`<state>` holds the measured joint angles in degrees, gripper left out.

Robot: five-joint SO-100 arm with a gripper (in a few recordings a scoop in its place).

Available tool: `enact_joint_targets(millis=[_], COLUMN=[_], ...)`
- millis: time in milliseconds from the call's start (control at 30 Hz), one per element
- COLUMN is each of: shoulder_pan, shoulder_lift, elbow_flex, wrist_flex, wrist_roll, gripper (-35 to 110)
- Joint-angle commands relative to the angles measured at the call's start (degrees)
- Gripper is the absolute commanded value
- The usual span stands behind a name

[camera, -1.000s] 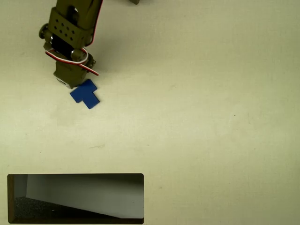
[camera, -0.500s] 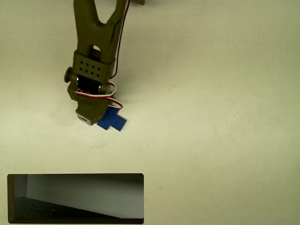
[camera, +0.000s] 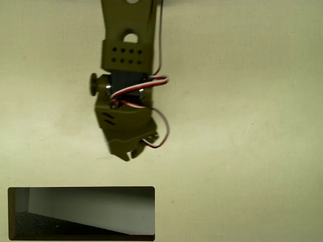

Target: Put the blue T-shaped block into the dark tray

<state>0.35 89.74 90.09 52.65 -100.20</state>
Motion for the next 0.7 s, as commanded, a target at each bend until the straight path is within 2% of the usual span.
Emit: enact_joint_targets(millis=[0,133,233,300,433,533,667], shoulder_pan=[-2.0,-3.6,-3.6,-3.2,-2.6,-2.5,-3.8], shoulder_lift=[3.4,-2.6,-8.3,-11.8,-15.6,-15.5,-12.6], elbow_flex=[8.2,13.5,8.2,4.8,3.0,1.6,-5.7], wrist_flex=[-3.1,-13.4,-16.0,-15.3,-9.8,-0.4,19.4], wrist_roll=[18.4,32.2,40.5,41.7,33.7,26.4,30.1], gripper=[0,0,0,0,0,0,0])
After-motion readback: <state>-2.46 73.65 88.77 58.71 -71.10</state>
